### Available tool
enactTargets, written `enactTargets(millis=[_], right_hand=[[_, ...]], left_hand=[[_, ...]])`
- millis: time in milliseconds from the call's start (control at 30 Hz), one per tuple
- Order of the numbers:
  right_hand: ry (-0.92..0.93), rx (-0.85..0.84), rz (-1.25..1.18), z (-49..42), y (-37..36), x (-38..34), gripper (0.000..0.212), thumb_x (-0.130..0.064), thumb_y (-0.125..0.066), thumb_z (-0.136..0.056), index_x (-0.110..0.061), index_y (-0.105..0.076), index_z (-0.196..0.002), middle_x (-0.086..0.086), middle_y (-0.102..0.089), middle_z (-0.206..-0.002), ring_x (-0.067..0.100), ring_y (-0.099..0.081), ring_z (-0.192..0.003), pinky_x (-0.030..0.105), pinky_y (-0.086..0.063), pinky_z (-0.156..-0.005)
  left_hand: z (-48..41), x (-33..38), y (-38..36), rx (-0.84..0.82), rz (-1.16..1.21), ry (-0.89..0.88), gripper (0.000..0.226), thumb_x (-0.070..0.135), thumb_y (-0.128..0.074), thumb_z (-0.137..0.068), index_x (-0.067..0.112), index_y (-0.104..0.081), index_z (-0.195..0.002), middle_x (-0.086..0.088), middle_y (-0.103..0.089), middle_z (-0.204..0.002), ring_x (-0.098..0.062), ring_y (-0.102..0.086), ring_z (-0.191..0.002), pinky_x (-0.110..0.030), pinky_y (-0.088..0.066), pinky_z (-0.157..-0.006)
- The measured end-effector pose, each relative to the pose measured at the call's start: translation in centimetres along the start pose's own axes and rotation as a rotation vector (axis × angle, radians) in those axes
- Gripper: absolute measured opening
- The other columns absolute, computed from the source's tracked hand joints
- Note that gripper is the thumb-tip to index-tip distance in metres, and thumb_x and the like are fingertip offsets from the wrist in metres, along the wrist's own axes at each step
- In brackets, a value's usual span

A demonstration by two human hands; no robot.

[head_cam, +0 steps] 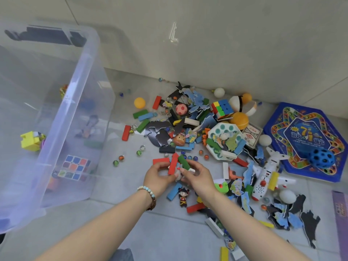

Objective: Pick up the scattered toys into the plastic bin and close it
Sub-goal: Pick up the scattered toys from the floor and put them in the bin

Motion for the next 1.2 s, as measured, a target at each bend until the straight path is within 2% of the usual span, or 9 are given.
enactTargets(millis=[167, 267, 400, 600, 667, 833, 1000, 1067, 1200], right_hand=[[0.082, 0.041, 0.084, -0.2, -0.2, -0.4, 0.028, -0.012, -0.067, -0.084, -0.014, -0.061, -0.111, 0.011, -0.058, -0.119, 0.024, -0.066, -0.09, 0.026, -0.058, -0.069], [0.061, 0.05, 0.058, -0.1, 0.0, -0.7, 0.031, -0.011, -0.067, -0.084, -0.013, -0.06, -0.114, 0.011, -0.066, -0.1, 0.019, -0.065, -0.072, 0.024, -0.057, -0.065], [0.037, 0.047, 0.024, -0.7, 0.3, -0.8, 0.037, -0.013, -0.073, -0.079, -0.019, -0.063, -0.115, 0.011, -0.068, -0.108, 0.025, -0.068, -0.092, 0.043, -0.055, -0.087], [-0.059, -0.006, -0.013, -0.3, -0.1, -1.0, 0.032, -0.011, -0.07, -0.081, -0.012, -0.065, -0.112, 0.009, -0.071, -0.091, 0.019, -0.063, -0.08, 0.044, -0.052, -0.079], [-0.048, -0.002, -0.004, -0.6, 0.0, -1.0, 0.028, -0.008, -0.068, -0.082, -0.011, -0.066, -0.11, 0.003, -0.07, -0.09, 0.014, -0.065, -0.079, 0.033, -0.055, -0.078], [-0.058, -0.008, -0.029, -0.6, -0.2, -0.7, 0.015, -0.008, -0.067, -0.083, -0.009, -0.07, -0.098, 0.016, -0.07, -0.093, 0.022, -0.062, -0.079, 0.033, -0.051, -0.07], [-0.173, -0.033, -0.082, -0.7, 0.5, -1.0, 0.025, 0.004, -0.052, -0.087, -0.01, -0.067, -0.101, 0.014, -0.068, -0.098, 0.018, -0.066, -0.076, 0.023, -0.058, -0.07], [-0.198, -0.058, -0.126, -0.7, 0.5, -1.4, 0.027, 0.004, -0.047, -0.086, -0.007, -0.066, -0.101, 0.015, -0.068, -0.104, 0.019, -0.066, -0.083, 0.027, -0.057, -0.074], [-0.166, -0.055, -0.154, -0.5, 0.3, -1.7, 0.016, -0.019, -0.062, -0.088, -0.007, -0.068, -0.098, 0.009, -0.069, -0.101, 0.015, -0.068, -0.086, 0.028, -0.058, -0.075]], left_hand=[[-0.2, 0.6, 0.5, 0.008, 0.01, -0.032, 0.038, 0.011, -0.078, -0.072, 0.015, -0.062, -0.107, 0.002, -0.061, -0.105, -0.013, -0.056, -0.102, -0.022, -0.042, -0.089], [-0.4, 0.8, 0.3, 0.003, 0.02, -0.037, 0.043, 0.012, -0.078, -0.071, 0.013, -0.061, -0.111, 0.002, -0.062, -0.106, -0.011, -0.057, -0.1, -0.02, -0.042, -0.086], [-0.6, 0.8, 0.3, -0.014, 0.027, -0.038, 0.044, 0.013, -0.079, -0.071, 0.014, -0.061, -0.11, 0.001, -0.063, -0.103, -0.01, -0.058, -0.098, -0.021, -0.043, -0.085], [-1.0, 0.7, 0.0, -0.09, 0.012, 0.009, 0.041, 0.015, -0.08, -0.07, 0.017, -0.062, -0.107, -0.001, -0.063, -0.107, -0.015, -0.058, -0.105, -0.03, -0.046, -0.096], [-1.0, 1.0, 0.0, -0.107, -0.011, -0.003, 0.036, 0.014, -0.079, -0.071, 0.021, -0.061, -0.101, 0.001, -0.062, -0.105, -0.015, -0.057, -0.104, -0.03, -0.045, -0.097], [-0.9, 1.1, 0.1, -0.162, 0.066, 0.043, 0.033, 0.009, -0.077, -0.072, 0.027, -0.059, -0.092, 0.008, -0.062, -0.093, -0.012, -0.059, -0.097, -0.026, -0.046, -0.091], [-0.7, 1.2, -0.3, -0.296, 0.138, 0.162, 0.05, -0.003, -0.071, -0.075, 0.013, -0.056, -0.12, -0.005, -0.066, -0.11, -0.018, -0.063, -0.1, -0.029, -0.05, -0.09], [-0.7, 1.4, -0.4, -0.329, 0.268, 0.259, 0.041, -0.004, -0.061, -0.083, 0.011, -0.054, -0.12, -0.012, -0.065, -0.113, -0.024, -0.066, -0.098, -0.028, -0.056, -0.083], [-0.7, 1.5, -0.7, -0.317, 0.357, 0.332, 0.034, 0.02, -0.06, -0.089, 0.008, -0.056, -0.121, -0.014, -0.065, -0.116, -0.026, -0.07, -0.091, -0.027, -0.058, -0.075]])
Point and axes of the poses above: each hand's wrist, its own z-axis away from the middle knuckle, its own y-axis out of the back of the hand, x = y × z, the point moved 6 cm from there along -z, towards the middle knuckle
